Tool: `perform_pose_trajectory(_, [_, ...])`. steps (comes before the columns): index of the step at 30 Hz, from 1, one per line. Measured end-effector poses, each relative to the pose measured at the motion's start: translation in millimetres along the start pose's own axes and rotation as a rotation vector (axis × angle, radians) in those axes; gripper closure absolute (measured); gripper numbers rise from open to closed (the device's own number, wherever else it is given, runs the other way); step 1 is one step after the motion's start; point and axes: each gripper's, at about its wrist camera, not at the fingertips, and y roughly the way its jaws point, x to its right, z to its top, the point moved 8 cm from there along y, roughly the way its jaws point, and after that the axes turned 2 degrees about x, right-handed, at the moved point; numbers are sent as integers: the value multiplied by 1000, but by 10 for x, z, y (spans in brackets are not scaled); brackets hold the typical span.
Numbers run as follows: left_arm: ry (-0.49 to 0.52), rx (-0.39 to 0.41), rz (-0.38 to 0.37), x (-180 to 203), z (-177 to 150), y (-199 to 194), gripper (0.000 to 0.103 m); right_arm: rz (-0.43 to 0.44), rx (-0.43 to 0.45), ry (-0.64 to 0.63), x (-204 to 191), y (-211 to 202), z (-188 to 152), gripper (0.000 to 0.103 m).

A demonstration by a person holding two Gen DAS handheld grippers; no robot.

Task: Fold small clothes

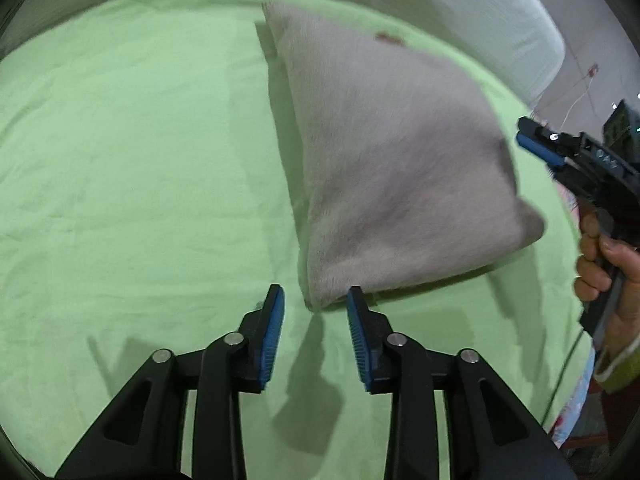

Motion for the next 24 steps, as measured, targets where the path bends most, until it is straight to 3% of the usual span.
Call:
perform_pose_trajectory(2, [-24,26,7,-42,104,-90,43,12,7,-8,-57,6,69,60])
perform_pose_trajectory(5, [-89,51,-11,-106,385,-115,35,1,-4,-30,-98,113,138,57])
perform_pose_trajectory(9, [-166,37,-50,-70,732,26,29,-38,-32,-51,-22,295,207,57])
perform_pose_trajectory(16, [-208,51,-17,-116,1303,377,29,-70,-78,-84,81,667,427,57])
perform_pose_trajectory(19, [-255,59,43,-279,1508,602,27,-148,-103,-109,232,837,489,57])
perform_pose_trajectory(24, [-271,53,103,-371,1727,846,26,-179,-111,-72,403,979,507,55])
